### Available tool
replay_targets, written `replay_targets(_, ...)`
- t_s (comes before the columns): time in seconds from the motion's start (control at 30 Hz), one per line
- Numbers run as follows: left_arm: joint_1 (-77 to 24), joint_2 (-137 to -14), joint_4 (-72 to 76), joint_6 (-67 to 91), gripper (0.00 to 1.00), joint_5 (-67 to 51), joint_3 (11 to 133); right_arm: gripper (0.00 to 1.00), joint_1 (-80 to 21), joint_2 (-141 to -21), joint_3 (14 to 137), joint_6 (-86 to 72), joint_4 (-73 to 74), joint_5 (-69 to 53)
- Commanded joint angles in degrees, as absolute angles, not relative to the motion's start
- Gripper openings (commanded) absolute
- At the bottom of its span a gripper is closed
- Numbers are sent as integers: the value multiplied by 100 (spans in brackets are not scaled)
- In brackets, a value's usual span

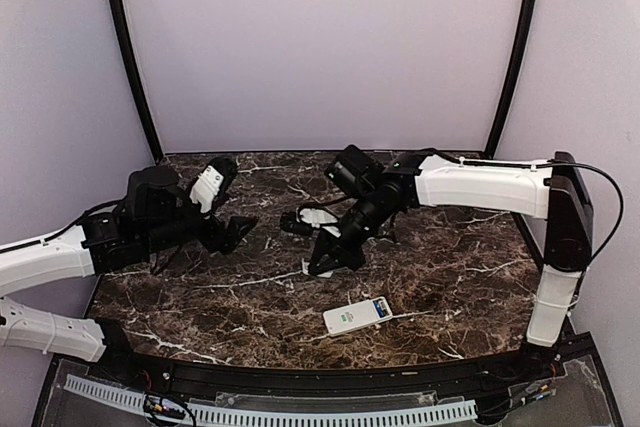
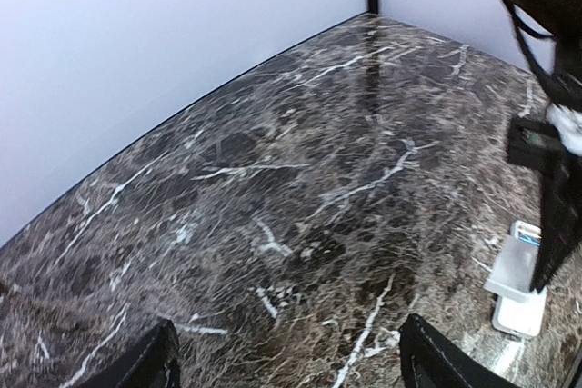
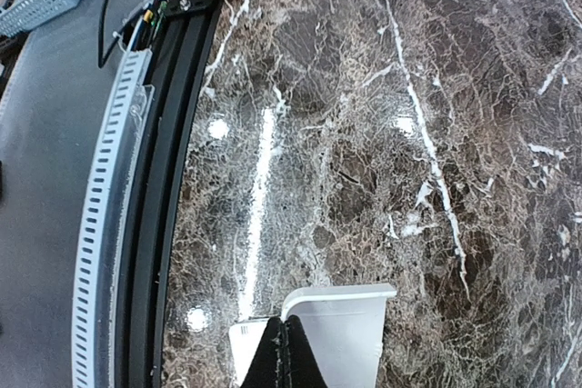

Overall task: Load the batteries into the remote control
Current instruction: Pass from the right arm to the left

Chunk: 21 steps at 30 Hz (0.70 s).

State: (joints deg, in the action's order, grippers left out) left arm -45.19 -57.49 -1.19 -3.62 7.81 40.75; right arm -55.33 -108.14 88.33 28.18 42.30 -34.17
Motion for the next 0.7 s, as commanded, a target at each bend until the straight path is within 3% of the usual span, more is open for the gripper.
replay_targets(0.0, -5103, -5727, 61, -2158, 84, 28, 4056, 0, -5394, -10392, 8455, 2335, 3900, -3899)
replay_targets(0.33, -5486, -6442, 861, -4451, 90, -1496, 3435, 0, -5278, -9988, 7503, 1893, 3504, -3739)
replay_targets(0.67, -5824, -8025, 3864, -4577, 84, -1681, 2849, 0, -5081, -9383, 6412, 1042, 2581, -4319)
